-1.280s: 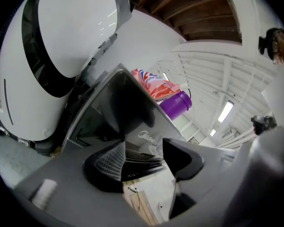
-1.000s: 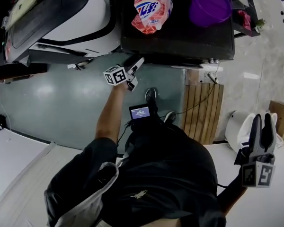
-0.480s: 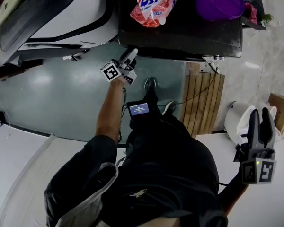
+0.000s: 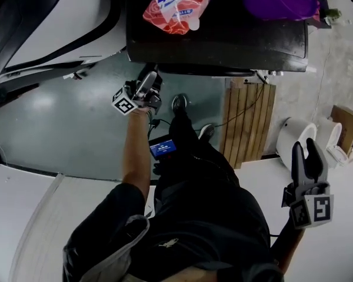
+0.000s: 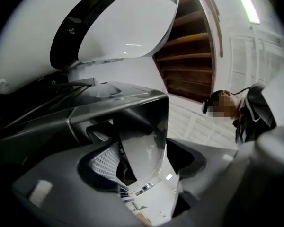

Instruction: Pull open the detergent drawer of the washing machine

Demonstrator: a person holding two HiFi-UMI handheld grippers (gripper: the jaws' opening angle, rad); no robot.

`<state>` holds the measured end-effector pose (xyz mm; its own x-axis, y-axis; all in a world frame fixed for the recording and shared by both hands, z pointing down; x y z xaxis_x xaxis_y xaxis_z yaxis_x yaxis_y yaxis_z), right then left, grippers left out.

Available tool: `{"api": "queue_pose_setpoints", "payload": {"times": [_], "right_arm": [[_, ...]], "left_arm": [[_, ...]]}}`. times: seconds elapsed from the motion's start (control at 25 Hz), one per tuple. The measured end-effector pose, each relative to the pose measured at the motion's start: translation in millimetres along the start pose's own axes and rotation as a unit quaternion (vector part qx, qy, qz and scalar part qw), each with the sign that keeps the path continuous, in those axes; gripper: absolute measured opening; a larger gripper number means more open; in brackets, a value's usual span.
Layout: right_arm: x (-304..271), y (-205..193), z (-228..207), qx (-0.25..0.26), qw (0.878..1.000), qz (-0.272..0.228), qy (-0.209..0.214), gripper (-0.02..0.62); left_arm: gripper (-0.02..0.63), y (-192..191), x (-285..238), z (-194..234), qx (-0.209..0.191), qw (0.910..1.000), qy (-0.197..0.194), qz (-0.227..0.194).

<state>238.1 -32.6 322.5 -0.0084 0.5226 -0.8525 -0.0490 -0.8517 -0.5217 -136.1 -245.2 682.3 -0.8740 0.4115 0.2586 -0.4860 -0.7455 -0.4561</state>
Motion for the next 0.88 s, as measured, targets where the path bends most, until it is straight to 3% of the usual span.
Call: {"api": "queue_pose_setpoints", "payload": {"times": [0.2,0.36,0.6,0.76,0.88], "right_arm": [[-33,-19,14,0.01,0.998,0.043,0.038,0.146],[-40,-24,13,0.006,0.998,0.052,0.044,0.146],[-48,-36,2,-0.002,0.997,0.069,0.038,0.146],[-54,-34,-2,0.0,0.997,0.066,0.04,0.146],[-57,-33,-2,0.008,0.997,0.068,0.045,0.146]], "left_arm": [[0.361,-5,-9,-8,0.013,0.9971,0.054,-0.052],[0.337,-9,-9,-10,0.041,0.9951,0.025,-0.086],[0.336,-8,-3,-7,0.025,0.9971,0.024,-0.068],[0.336,-10,-3,-5,0.032,0.9964,0.013,-0.077],[0.334,-9,-5,-4,0.017,0.9965,0.031,-0.075]]}}
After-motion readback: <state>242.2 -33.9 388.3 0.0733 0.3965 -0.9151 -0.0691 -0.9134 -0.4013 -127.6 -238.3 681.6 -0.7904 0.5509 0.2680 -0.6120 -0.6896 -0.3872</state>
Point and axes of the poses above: the fingertips, and each gripper's own axes: x backward along the fingers, z to its left, y out of its top, the point moved 7 cm from there along x, backward along the fingers, and after that the axes turned 12 degrees about z, right-handed, at the moved point
